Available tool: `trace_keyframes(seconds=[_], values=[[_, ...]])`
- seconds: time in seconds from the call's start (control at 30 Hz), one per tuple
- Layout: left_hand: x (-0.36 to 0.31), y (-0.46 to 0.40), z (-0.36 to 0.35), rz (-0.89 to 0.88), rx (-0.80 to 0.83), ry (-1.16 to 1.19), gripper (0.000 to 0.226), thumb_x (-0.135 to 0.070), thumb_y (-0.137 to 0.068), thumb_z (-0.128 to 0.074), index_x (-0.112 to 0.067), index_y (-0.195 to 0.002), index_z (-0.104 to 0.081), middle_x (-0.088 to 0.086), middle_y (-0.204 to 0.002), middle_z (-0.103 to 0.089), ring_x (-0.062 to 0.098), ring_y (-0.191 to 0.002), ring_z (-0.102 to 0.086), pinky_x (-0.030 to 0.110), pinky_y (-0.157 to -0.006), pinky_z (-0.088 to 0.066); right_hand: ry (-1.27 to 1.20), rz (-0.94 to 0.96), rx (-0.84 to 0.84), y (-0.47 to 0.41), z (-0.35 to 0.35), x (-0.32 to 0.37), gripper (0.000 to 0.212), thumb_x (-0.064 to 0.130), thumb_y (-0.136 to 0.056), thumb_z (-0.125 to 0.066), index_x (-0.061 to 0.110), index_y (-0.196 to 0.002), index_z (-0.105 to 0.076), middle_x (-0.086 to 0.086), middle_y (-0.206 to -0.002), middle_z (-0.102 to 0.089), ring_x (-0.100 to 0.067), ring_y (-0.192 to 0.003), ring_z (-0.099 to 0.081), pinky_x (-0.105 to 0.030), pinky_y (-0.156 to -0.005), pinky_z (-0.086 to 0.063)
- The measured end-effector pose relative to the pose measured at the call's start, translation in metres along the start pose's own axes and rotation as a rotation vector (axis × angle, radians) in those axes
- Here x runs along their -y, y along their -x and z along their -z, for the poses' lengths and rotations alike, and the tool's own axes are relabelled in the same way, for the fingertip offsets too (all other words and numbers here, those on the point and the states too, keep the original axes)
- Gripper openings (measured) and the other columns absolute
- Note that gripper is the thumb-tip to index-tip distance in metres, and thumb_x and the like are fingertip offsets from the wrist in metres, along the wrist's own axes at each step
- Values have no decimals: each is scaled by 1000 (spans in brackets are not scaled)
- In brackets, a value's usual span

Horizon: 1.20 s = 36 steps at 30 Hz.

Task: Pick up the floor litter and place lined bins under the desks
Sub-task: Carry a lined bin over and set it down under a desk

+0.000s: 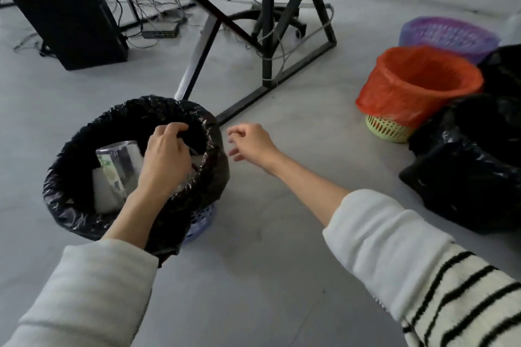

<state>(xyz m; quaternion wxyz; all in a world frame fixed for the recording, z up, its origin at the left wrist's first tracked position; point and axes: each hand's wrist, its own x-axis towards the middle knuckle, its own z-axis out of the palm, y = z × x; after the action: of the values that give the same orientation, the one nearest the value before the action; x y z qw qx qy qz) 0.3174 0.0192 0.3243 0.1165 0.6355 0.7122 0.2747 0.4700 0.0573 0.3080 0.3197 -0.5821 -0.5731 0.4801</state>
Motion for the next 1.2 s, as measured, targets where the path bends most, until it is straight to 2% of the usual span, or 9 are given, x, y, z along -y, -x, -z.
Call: trace_keyframes(seconds=[0.13, 0.33, 0.43, 0.53, 0.7, 0.87, 0.97, 1.07, 1.2], values=[[-57, 3, -41, -198, 79, 94, 35, -6, -93, -40, -9, -123, -56, 15, -128, -53, 31, -120, -48, 33, -99, -36, 20, -136, -108, 22, 71, -34, 25, 13, -94, -43, 5, -102, -65, -14, -93, -65, -18, -64, -59, -23, -55, -50], [-138, 33, -162, -419, 537, 35, 41, -17, -96, -40, -11, -137, -40, 15, -139, -43, 33, -129, -40, 37, -106, -32, 19, -413, -454, 80, 209, -110, 28, 23, -95, -45, 2, -98, -64, -13, -89, -65, -19, -66, -58, -26, -59, -49], [-153, 61, -237, -469, 734, -129, 54, -28, -96, -41, -16, -147, -25, 13, -153, -24, 32, -140, -24, 42, -112, -28, -308, -572, -769, 105, 272, -150, 46, 35, -94, -50, -3, -119, -55, -20, -108, -63, -29, -89, -65, -36, -77, -56], [-145, 84, -290, -501, 855, -325, 64, -40, -96, -38, -25, -151, -8, 8, -159, -3, 29, -147, -8, 49, -115, -21, -875, -619, -905, 119, 316, -170, 62, 47, -90, -54, 14, -139, -39, -20, -138, -42, -35, -119, -52, -43, -84, -54], [-119, 110, -360, -432, 1066, -473, 72, -47, -94, -38, -34, -149, 7, 3, -158, 20, 29, -147, 12, 58, -113, -11, -1251, -560, -1076, 105, 361, -209, 61, 50, -88, -55, 22, -140, -38, -14, -146, -33, -37, -125, -46, -44, -92, -53], [-97, 117, -379, -447, 1144, -599, 72, -47, -93, -38, -36, -149, 6, 5, -156, 27, 31, -145, 19, 61, -112, -9, -1460, -521, -1176, 81, 361, -217, 41, 26, -90, -55, 12, -128, -49, -12, -131, -40, -37, -111, -53, -36, -56, -61], [-101, 109, -370, -375, 1219, -505, 69, -44, -95, -37, -33, -150, 2, 5, -158, 20, 31, -147, 12, 56, -115, -12, -1462, -478, -1173, 83, 337, -216, 28, 15, -90, -52, 7, -117, -52, -11, -110, -53, -27, -81, -59, -36, -68, -60], [-104, 110, -328, -155, 1234, -283, 69, -38, -97, -39, -21, -151, 0, 12, -159, 7, 30, -148, -2, 41, -119, -14, -1423, -512, -1088, 98, 301, -209, 13, 7, -91, -44, 1, -87, -55, -9, -71, -58, -17, -60, -57, -32, -83, -58], [-95, 130, -218, 314, 976, 175, 60, -29, -96, -46, -15, -148, -19, 11, -155, -26, 26, -141, -30, 36, -114, -28, -1376, -686, -1009, 122, 250, -166, 16, 5, -90, -44, 2, -78, -55, -5, -41, -62, -13, -36, -62, -30, -58, -58]])
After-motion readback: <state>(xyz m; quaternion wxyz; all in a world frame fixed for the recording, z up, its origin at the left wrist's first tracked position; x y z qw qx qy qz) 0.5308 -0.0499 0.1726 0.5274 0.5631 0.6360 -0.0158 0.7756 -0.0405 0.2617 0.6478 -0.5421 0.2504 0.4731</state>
